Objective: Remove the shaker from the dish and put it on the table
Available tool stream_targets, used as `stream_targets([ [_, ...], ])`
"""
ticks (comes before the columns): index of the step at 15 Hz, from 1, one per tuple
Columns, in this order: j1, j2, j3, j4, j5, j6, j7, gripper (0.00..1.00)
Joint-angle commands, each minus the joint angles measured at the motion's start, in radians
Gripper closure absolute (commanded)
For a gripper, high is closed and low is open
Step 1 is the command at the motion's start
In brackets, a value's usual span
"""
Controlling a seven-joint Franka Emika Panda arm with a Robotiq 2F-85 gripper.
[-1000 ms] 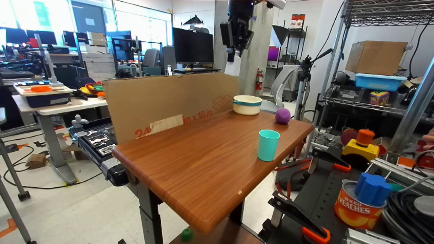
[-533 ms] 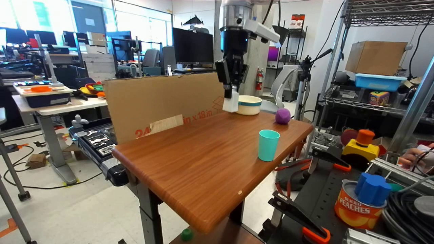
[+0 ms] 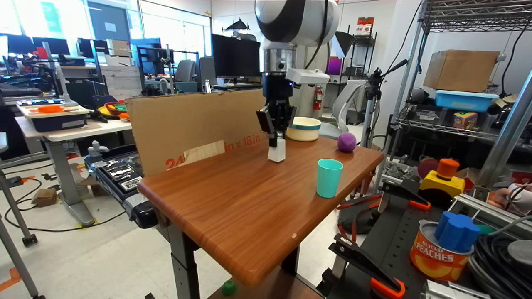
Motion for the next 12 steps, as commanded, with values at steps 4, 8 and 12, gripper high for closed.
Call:
stream_targets([
  [4,0.018,-0.039,-0.009,-0.017,0.008,-0.038,0.067,0.19],
  [8,-0.007,-0.256,0.027,-0.186,0.052,-0.008,0.009,0.00],
  [12,-0.032,-0.482,0.031,-0.322,0.232,-0.048,-0.025,0.00],
])
